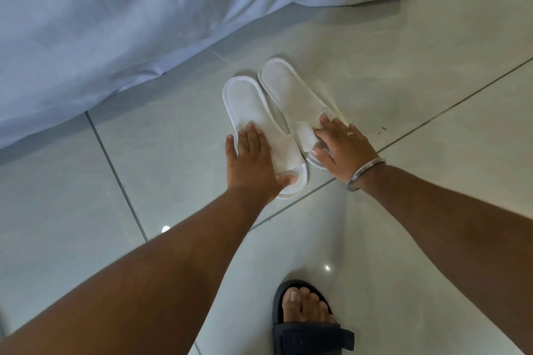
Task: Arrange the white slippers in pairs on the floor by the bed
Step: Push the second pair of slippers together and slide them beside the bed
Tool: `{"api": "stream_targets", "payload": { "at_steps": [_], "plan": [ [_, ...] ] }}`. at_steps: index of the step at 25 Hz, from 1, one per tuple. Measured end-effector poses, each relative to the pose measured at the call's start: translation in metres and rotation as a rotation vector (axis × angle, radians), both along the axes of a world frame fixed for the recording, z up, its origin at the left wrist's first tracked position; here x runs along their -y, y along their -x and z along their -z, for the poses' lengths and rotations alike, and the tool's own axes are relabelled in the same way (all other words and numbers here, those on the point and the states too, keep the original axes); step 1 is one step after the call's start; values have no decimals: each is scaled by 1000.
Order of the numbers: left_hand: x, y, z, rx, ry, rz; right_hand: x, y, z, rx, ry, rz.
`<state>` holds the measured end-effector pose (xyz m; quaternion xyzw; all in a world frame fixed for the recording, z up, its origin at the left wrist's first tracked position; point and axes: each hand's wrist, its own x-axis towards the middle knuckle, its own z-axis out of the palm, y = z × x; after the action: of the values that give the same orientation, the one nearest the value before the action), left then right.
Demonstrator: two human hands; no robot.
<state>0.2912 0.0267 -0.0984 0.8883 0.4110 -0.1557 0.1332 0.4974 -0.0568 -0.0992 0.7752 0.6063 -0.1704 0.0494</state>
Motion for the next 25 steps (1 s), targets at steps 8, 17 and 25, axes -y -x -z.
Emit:
{"api": "stream_targets", "payload": {
  "at_steps": [8, 17, 25],
  "plan": [
    [31, -1, 0, 1, -7, -8, 39, -19, 4, -42, 15, -106],
    [21, -21, -2, -7, 36, 1, 36, -12, 6, 44, 66, -17],
    [3, 88, -7, 164, -118, 53, -2, 80, -26, 99, -173, -373]
  ]
}}
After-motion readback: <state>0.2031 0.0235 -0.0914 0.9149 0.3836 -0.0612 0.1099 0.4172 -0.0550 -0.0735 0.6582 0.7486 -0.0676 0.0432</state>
